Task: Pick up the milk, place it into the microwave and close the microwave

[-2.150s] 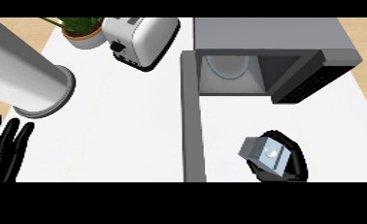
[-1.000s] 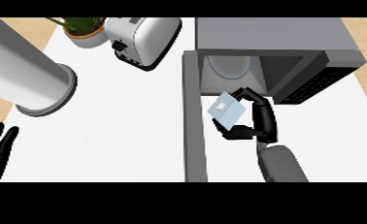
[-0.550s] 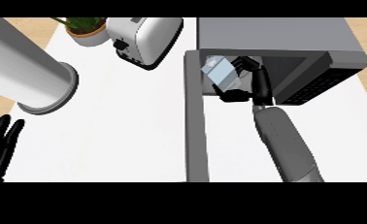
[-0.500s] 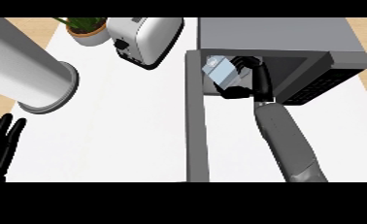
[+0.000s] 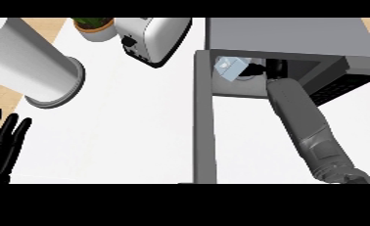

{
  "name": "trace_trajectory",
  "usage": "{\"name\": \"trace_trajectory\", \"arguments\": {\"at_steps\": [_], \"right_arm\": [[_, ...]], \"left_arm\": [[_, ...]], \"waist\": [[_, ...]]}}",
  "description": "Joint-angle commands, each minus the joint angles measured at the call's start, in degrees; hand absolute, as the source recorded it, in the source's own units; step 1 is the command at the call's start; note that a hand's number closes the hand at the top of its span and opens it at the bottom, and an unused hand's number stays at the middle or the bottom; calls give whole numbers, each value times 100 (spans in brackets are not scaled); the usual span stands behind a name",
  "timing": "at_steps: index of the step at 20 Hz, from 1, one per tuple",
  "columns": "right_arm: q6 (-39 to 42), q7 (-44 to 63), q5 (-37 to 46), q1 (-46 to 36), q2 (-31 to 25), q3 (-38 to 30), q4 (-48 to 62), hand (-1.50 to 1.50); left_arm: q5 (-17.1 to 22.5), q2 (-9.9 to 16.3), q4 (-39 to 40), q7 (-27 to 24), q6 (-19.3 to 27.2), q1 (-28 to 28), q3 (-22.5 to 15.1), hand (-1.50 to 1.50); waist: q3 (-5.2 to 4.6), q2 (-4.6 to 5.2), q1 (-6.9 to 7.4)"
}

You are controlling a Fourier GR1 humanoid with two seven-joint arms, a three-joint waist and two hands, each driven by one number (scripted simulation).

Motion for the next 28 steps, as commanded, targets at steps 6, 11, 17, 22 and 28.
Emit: {"name": "trace_trajectory", "arguments": {"at_steps": [6, 11, 17, 22, 28], "right_arm": [[-1077, -29, 706, -654, -542, 196, 1090, -150], [-863, 130, 888, -1043, -257, 355, 1448, -150], [-616, 168, 864, -1178, -157, 298, 1602, -150], [-838, 105, 801, -1208, -25, 197, 1572, -150], [-1249, 65, 623, -1155, -27, -43, 1525, -150]], "left_arm": [[-196, 72, 193, -101, -68, -93, 21, -150], [-340, 102, 173, 15, 17, -231, 15, -150], [-297, 144, 151, 19, -69, -257, -9, -150], [-417, 100, 86, -84, -108, -161, -76, -150], [-557, -3, -55, -149, -181, 155, -250, -150]], "waist": [[1, 93, 198], [6, 63, 150], [10, 107, 220], [11, 103, 210], [8, 75, 220]]}}
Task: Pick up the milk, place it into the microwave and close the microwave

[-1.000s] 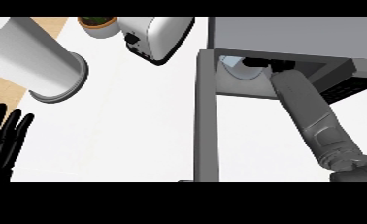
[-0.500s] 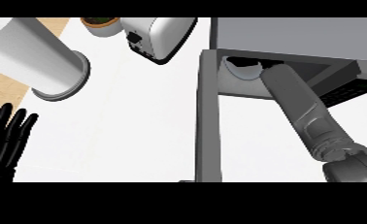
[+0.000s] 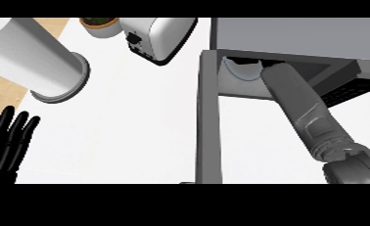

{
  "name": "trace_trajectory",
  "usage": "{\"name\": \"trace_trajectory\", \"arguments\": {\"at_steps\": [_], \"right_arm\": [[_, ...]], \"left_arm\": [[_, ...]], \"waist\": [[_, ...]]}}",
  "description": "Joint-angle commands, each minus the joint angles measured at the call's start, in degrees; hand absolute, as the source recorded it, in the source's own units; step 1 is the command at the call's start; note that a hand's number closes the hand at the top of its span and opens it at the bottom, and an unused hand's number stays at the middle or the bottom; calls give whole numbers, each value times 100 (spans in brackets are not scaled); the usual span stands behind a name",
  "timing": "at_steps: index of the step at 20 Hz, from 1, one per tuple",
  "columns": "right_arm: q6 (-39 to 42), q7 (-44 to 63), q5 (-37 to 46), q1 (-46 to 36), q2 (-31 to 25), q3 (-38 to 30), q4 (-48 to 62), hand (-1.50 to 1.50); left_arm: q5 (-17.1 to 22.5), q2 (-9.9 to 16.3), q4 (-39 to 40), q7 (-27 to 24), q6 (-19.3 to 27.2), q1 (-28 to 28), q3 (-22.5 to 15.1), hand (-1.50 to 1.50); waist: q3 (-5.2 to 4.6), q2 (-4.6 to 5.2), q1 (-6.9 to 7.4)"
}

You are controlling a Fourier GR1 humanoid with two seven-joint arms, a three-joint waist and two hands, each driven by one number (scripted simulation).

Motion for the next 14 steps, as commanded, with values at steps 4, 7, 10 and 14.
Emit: {"name": "trace_trajectory", "arguments": {"at_steps": [4, 7, 10, 14], "right_arm": [[-25, -166, -147, 47, -242, -216, -39, -150], [14, -123, -160, -34, -326, -250, -68, -150], [-233, -314, -189, 8, -213, -309, -169, -150], [-214, -540, -252, 228, -382, -415, -169, -150]], "left_arm": [[-75, -63, -21, -190, -149, 292, -107, -150], [-134, -29, -329, -10, -106, 374, -101, -150], [-318, -159, -127, -108, -46, 285, -250, -150], [-217, -165, -269, 38, -58, 361, -262, -150]], "waist": [[-4, -18, -28], [-4, -68, -98], [-4, -54, -120], [-3, -56, -147]]}}
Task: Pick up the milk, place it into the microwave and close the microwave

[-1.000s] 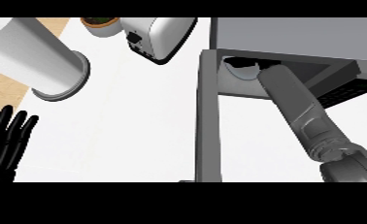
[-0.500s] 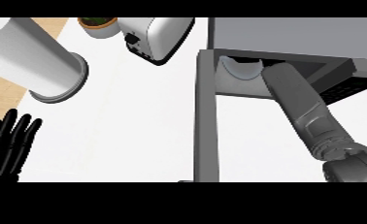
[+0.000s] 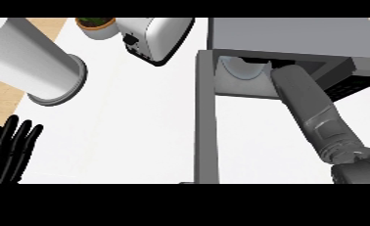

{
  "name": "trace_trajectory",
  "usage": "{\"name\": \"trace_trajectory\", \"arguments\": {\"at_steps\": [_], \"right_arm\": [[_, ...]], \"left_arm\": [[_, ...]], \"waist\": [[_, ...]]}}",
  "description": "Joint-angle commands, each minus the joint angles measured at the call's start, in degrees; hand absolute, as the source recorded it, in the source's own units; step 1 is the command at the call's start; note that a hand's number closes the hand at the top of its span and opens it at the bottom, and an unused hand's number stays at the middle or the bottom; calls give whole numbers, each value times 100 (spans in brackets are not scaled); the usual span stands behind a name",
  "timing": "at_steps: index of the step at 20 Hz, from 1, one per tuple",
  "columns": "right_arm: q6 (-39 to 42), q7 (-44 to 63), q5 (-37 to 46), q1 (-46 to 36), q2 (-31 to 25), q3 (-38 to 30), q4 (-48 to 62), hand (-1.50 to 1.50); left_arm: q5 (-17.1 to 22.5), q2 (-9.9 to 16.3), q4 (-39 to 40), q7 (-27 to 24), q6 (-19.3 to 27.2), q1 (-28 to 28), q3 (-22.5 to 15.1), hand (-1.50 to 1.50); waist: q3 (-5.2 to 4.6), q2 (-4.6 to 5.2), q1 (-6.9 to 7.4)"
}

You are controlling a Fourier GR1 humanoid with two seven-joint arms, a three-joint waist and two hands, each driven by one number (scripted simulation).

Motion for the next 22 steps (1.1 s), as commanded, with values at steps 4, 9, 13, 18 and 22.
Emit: {"name": "trace_trajectory", "arguments": {"at_steps": [4, 9, 13, 18, 22], "right_arm": [[648, -323, -232, 71, -453, -268, -125, -150], [1424, -588, -503, 306, -479, -498, -241, -150], [1582, -752, -653, 448, -231, -617, -376, -150], [2176, -1068, -871, 959, -262, -768, -509, -150], [2930, -1073, -953, 1239, -112, -698, -687, -150]], "left_arm": [[17, 29, 127, 43, 36, -193, 83, -150], [-269, -120, -170, -102, 9, 384, -307, -150], [-219, -62, 45, -117, 91, 175, -145, -150], [-47, -86, -233, -115, 75, 496, -365, -150], [-195, -91, -172, 90, 283, 155, -482, -150]], "waist": [[-16, -55, -109], [-20, -121, -171], [-23, -136, -242], [-24, -167, -294], [-28, -199, -424]]}}
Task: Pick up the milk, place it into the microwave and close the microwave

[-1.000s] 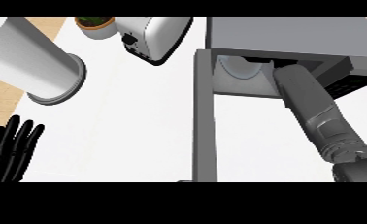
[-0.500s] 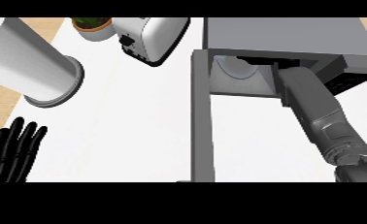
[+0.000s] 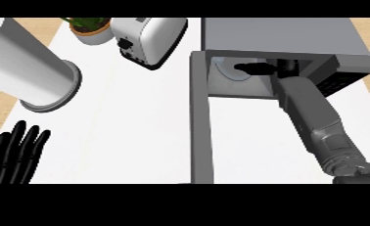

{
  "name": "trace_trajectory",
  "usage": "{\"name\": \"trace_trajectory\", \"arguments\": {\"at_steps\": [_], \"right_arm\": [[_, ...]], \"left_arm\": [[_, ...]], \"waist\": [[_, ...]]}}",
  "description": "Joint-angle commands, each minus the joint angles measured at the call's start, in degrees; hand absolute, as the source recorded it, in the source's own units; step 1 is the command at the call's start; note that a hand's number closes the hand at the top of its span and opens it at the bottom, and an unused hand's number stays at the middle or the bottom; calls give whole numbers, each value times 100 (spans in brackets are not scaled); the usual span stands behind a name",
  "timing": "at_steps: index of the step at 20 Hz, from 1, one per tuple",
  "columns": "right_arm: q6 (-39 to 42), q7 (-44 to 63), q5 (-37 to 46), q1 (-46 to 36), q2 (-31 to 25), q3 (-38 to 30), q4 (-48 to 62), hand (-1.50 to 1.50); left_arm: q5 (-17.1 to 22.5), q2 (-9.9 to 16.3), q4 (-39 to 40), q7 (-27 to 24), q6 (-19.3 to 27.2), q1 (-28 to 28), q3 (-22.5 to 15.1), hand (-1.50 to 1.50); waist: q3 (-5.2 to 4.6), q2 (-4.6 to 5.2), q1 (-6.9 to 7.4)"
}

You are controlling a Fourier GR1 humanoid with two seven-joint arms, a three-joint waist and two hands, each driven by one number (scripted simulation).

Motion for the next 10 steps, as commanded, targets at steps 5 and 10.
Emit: {"name": "trace_trajectory", "arguments": {"at_steps": [5, 10], "right_arm": [[278, -179, -131, 1023, 265, 20, -191, -150], [639, -363, -132, 1632, 460, 157, -398, -150]], "left_arm": [[-224, -14, 46, -158, 266, 74, -316, -150], [-56, -14, 284, -37, 319, -119, -175, -150]], "waist": [[50, -55, -272], [48, -59, -361]]}}
